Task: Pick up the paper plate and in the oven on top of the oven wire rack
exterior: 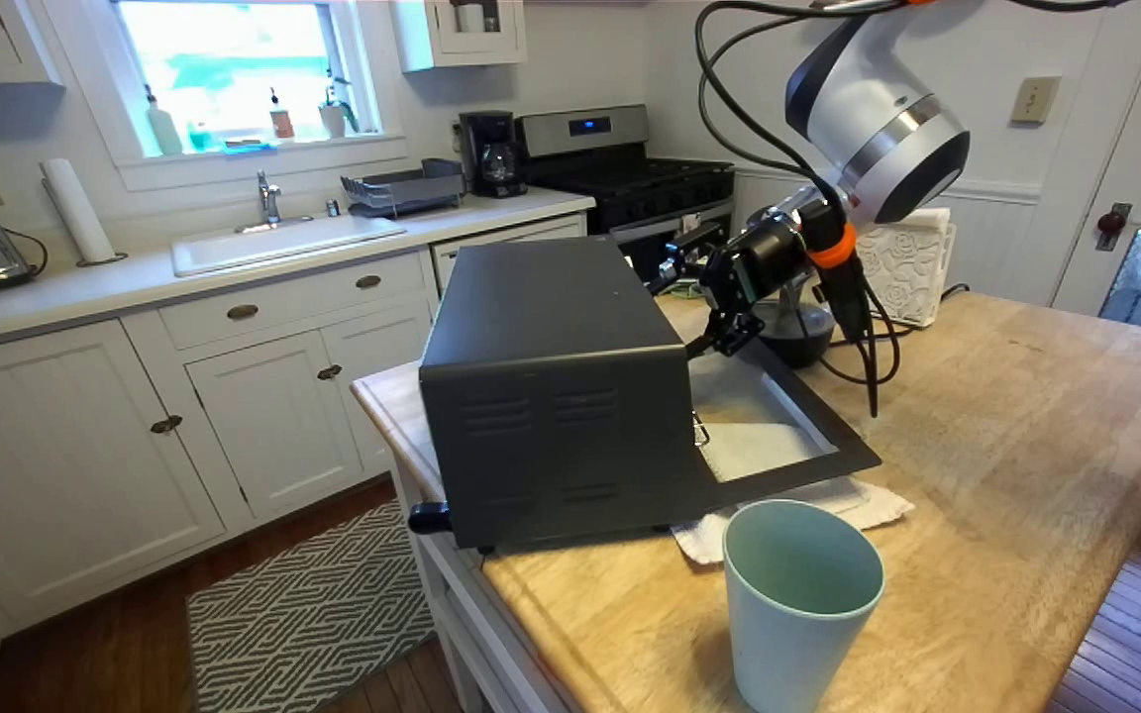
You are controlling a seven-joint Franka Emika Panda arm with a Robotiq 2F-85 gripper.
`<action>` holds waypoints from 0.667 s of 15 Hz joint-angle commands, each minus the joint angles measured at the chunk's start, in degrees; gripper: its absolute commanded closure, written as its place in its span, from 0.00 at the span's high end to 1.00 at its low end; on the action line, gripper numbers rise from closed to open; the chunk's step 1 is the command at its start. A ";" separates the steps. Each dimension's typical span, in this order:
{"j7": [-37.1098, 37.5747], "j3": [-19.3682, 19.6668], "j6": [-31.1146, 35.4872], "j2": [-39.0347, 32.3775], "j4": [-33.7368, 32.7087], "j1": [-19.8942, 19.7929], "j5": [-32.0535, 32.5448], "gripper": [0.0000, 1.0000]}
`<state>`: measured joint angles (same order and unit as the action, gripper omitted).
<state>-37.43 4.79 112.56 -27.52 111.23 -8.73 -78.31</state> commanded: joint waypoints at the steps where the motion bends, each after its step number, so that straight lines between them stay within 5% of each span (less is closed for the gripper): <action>1: 0.51 0.64 2.02 -0.16 -0.59 0.66 0.48 1.00; 4: 1.13 0.71 2.69 -0.25 -0.65 0.58 0.89 1.00; 5: 1.00 0.73 2.92 -0.22 -0.59 0.57 1.00 0.75; 7: 1.06 0.91 3.01 0.15 -0.38 0.31 0.98 0.68; 10: 1.43 1.78 3.56 0.91 0.34 -0.10 1.37 0.44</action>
<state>-37.43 5.38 114.95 -27.61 111.23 -8.66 -78.19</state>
